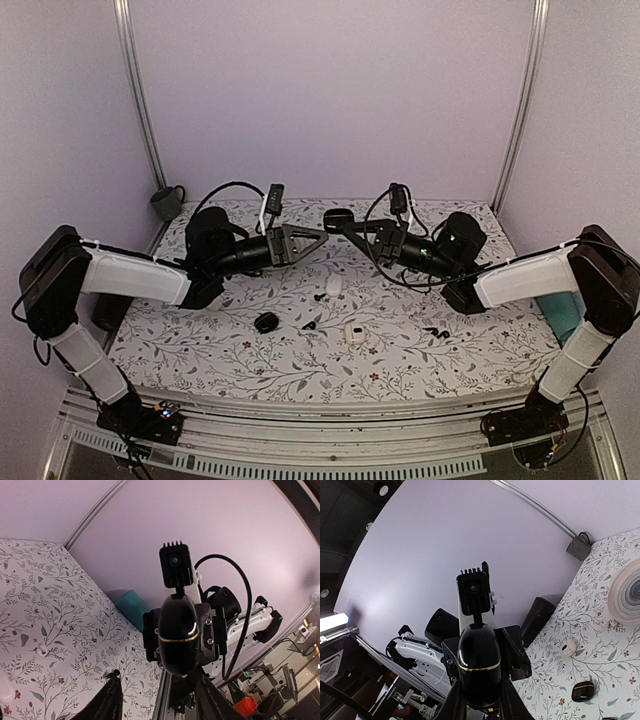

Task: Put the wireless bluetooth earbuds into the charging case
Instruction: Pass from the right arm to the left

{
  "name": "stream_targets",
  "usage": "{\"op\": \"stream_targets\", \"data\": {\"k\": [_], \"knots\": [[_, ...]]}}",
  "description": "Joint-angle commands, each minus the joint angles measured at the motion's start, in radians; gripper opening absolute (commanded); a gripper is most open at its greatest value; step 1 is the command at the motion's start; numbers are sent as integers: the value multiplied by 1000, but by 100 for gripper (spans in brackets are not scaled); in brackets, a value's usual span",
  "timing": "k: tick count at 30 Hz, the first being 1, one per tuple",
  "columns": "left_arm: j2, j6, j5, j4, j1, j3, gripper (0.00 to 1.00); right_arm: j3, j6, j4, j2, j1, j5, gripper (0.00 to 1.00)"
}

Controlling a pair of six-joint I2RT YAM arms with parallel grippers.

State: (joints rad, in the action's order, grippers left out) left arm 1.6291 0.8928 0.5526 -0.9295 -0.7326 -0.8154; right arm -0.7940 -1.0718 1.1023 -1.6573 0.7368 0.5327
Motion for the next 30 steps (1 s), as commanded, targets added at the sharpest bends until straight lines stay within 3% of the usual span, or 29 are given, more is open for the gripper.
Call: {"op": "stream_targets", "data": {"k": [1, 11, 19, 30], "knots": [[21, 32, 21, -89, -1, -26, 48, -32, 14, 6, 9, 19, -7, 4], [41, 41, 40, -101, -1, -50, 42, -16, 17, 6, 9, 32, -41, 4], [44, 51, 45, -112, -1, -54, 31, -17, 24, 5, -2, 38, -45, 4], [52, 60, 67, -129, -2, -57, 29, -8, 18, 16, -13, 41, -22, 4]]}}
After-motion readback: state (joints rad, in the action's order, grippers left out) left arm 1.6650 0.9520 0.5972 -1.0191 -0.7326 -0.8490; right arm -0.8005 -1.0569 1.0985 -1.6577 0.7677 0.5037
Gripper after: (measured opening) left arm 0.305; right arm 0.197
